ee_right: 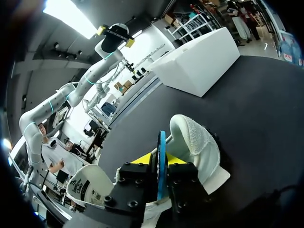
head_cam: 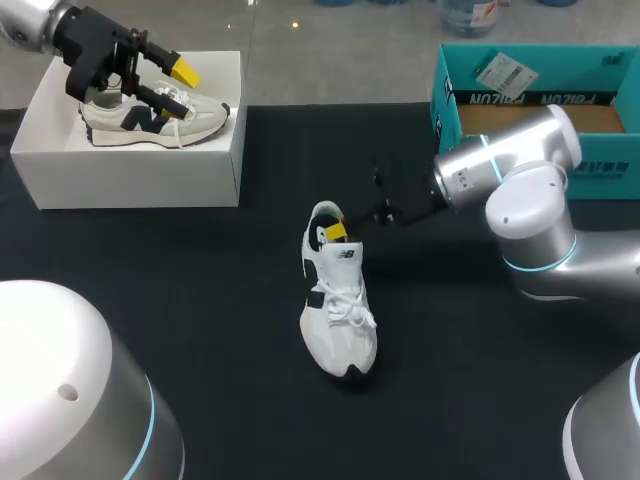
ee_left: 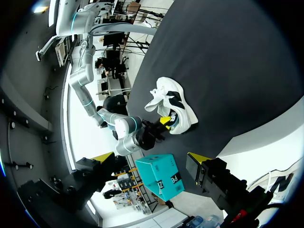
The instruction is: Take the shoe out of the shoebox, open the shoe tongue, remove and reinsert the insole, then place the shoe into the shoebox
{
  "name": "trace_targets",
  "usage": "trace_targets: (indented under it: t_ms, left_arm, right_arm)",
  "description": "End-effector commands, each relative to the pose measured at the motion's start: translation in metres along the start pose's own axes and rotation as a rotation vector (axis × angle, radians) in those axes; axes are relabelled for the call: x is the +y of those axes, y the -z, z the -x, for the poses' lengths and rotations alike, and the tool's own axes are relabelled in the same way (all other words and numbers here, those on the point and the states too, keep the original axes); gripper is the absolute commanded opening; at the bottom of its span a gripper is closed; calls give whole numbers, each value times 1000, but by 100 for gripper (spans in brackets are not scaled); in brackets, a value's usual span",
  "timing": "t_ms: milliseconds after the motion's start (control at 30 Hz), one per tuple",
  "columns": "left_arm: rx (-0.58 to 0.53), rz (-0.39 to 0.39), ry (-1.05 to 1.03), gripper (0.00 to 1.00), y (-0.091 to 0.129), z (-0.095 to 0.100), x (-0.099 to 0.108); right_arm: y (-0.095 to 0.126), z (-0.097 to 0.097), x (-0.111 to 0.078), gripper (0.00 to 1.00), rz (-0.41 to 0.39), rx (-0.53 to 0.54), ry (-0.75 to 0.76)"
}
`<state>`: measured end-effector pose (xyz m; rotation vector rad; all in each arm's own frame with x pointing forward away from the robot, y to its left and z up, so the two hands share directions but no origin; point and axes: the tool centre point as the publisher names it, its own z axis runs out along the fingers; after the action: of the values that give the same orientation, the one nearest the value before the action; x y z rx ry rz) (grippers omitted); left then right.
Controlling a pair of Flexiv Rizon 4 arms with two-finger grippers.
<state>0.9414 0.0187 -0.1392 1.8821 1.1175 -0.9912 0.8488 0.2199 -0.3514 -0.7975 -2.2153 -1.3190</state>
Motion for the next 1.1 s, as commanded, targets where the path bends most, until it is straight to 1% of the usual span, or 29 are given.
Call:
trace_targets:
  t_ms: [33, 133, 233, 267, 333, 367, 433, 467, 767, 967, 1100]
  left_arm:
    - [2, -3, -1, 100, 1, 0, 1]
    - [2, -3, -1, 100, 1, 0, 1]
    - [2, -3, -1, 100, 1, 0, 1]
    - [2, -3, -1, 100, 1, 0, 1]
    - [2, -3, -1, 100, 1, 0, 1]
    - [2, -3, -1, 100, 1, 0, 1]
    - [2, -3, -1, 100, 1, 0, 1]
    - [2, -3, -1, 100, 1, 0, 1]
    - [2, -3, -1, 100, 1, 0, 1]
    - [2, -3, -1, 100, 1, 0, 1]
    - [2, -3, -1, 100, 1, 0, 1]
  right_arm:
    - [1, -3, 3, 30, -3, -10, 1]
    - [3, -3, 5, 29, -7, -13, 5]
    - [4, -2, 8, 25, -9, -15, 7]
    - [4, -1, 8, 21, -10, -16, 8]
    - [5, 0, 9, 17, -12, -17, 11]
    - [5, 0, 10, 11, -13, -17, 12]
    - [4, 1, 10, 2, -14, -17, 12]
    - [4, 2, 10, 0, -14, -17, 11]
    - [-5, 3, 2, 0, -35, 15, -12]
    - [-5, 0, -4, 0, -47, 18, -31]
    - [-3, -2, -5, 0, -46, 10, -39]
